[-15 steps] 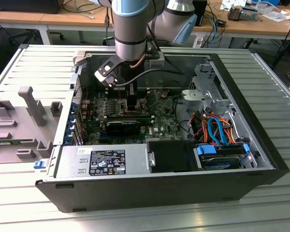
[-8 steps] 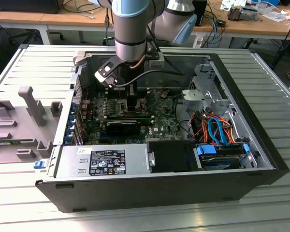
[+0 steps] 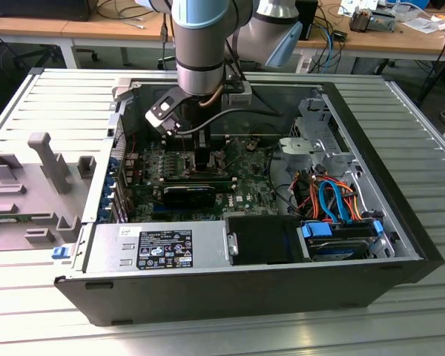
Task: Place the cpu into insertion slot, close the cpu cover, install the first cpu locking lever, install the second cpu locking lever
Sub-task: 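Place the cpu into insertion slot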
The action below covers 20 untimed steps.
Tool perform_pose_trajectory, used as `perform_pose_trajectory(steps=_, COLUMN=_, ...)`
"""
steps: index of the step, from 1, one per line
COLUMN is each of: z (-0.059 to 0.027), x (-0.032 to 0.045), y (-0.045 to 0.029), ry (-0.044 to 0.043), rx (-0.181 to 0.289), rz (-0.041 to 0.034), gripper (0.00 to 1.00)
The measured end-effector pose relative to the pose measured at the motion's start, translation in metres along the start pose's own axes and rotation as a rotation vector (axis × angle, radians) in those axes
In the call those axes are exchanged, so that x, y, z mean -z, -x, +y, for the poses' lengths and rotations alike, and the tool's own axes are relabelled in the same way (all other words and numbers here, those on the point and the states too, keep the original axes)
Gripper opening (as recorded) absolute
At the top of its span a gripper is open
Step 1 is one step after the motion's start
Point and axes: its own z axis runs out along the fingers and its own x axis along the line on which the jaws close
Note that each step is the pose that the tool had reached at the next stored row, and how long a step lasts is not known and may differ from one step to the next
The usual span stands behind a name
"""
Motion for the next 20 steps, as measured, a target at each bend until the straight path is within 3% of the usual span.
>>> perform_pose_trajectory(steps=8, z=0.0010, x=-0.0003, y=-0.0053, ry=0.0001, rx=0.002, rz=0.0009, gripper=0.54)
perform_pose_trajectory(steps=11, z=0.0042, x=-0.0149, y=-0.0065, ry=-0.0047, rx=0.002, rz=0.0010, gripper=0.54)
perform_pose_trajectory(steps=20, z=0.0047, x=-0.0199, y=-0.0067, ry=-0.0052, rx=0.002, rz=0.0009, gripper=0.54)
